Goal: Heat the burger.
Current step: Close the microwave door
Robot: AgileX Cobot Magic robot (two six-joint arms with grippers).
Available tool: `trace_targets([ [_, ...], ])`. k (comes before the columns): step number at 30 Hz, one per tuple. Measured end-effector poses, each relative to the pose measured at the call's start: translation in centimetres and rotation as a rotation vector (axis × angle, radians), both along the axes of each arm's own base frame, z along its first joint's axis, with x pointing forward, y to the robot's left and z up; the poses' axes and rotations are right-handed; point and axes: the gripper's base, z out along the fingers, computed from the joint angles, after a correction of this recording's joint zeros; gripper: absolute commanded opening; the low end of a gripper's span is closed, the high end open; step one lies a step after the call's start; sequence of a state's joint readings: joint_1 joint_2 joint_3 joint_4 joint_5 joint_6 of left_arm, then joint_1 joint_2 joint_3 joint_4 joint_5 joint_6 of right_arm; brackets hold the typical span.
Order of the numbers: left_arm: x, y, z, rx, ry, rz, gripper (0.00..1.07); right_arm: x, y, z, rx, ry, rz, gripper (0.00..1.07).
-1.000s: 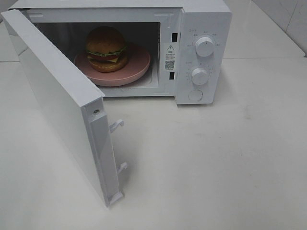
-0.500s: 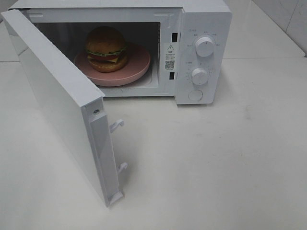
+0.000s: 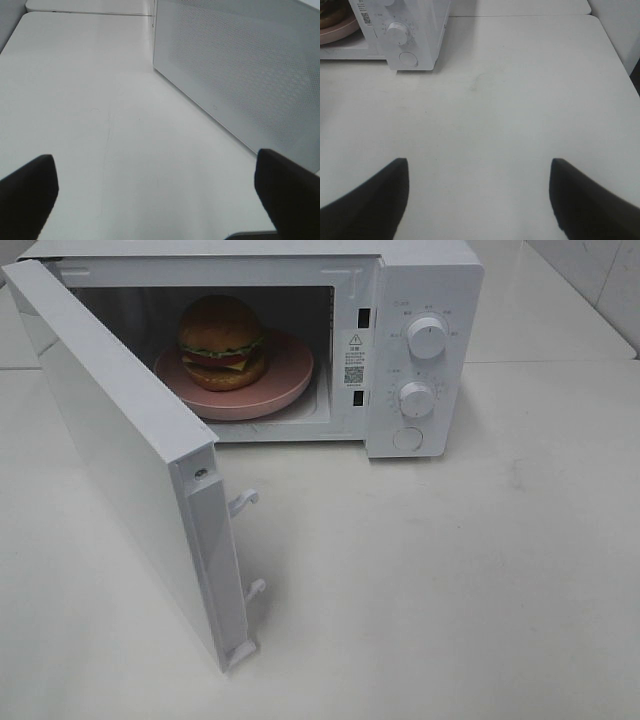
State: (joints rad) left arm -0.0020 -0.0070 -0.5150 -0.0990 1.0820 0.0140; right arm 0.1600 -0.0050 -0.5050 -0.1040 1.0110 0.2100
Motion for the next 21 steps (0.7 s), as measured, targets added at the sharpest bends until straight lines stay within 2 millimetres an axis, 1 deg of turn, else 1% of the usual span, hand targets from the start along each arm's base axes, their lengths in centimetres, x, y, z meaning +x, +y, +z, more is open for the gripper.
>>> trace_targets([
  [21, -0.01, -0.18, 0.02, -0.019, -0.001, -0.013, 1.00, 0.00, 0.00, 0.00, 0.000, 0.000, 0.000, 0.75],
])
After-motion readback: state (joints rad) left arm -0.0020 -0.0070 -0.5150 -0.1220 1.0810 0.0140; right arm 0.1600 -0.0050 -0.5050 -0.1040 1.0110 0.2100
